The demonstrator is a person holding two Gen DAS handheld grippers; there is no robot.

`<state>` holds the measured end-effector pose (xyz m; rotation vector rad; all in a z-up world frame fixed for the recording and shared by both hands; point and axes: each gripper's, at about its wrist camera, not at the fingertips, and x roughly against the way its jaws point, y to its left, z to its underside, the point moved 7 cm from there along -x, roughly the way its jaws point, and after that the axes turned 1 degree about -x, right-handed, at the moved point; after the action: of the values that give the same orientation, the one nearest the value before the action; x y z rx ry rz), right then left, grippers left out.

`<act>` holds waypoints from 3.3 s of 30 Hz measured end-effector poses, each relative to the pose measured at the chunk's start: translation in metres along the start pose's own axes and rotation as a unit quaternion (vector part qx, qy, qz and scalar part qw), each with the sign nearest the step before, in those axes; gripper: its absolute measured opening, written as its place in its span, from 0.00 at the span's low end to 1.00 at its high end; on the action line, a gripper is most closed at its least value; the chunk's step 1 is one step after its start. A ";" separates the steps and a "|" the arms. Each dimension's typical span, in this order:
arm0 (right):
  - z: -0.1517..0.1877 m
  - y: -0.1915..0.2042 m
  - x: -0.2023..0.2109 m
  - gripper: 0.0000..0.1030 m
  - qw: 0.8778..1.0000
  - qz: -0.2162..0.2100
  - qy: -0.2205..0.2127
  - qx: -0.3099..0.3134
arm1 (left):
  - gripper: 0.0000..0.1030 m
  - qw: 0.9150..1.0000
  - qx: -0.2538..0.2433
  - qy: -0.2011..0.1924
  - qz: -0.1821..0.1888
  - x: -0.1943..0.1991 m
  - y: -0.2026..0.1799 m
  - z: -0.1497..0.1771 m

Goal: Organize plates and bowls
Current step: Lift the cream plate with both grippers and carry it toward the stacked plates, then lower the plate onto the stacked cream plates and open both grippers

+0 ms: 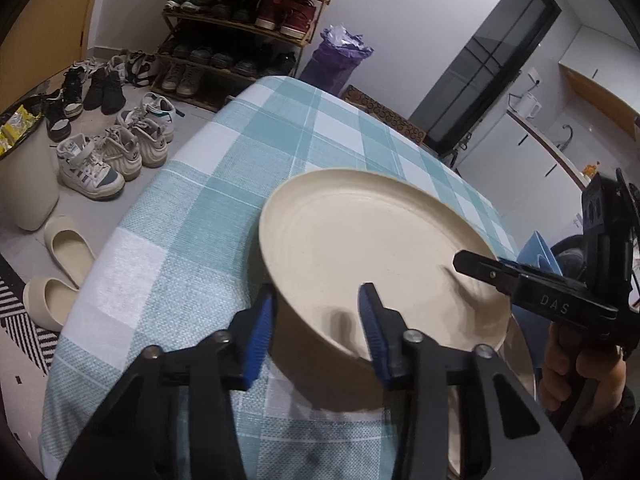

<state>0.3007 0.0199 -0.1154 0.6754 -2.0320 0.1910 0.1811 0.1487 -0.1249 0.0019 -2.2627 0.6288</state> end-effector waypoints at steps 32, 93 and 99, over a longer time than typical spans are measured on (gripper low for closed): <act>0.020 -0.001 0.050 0.30 0.998 0.021 -0.049 0.014 | 0.26 0.994 -0.081 -0.061 -0.027 0.040 -0.033 -0.008; 0.132 -0.011 0.118 0.32 0.999 0.034 0.008 -0.018 | 0.26 0.971 -0.235 0.006 -0.038 0.047 -0.099 0.033; 0.140 -0.013 0.118 0.33 0.999 0.038 0.020 -0.017 | 0.26 0.966 -0.255 0.022 -0.045 0.039 -0.101 0.041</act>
<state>0.1559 -0.0911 -0.0937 0.5693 -2.0197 0.2118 0.1449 0.0498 -0.0773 -0.1598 -2.3042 -0.0144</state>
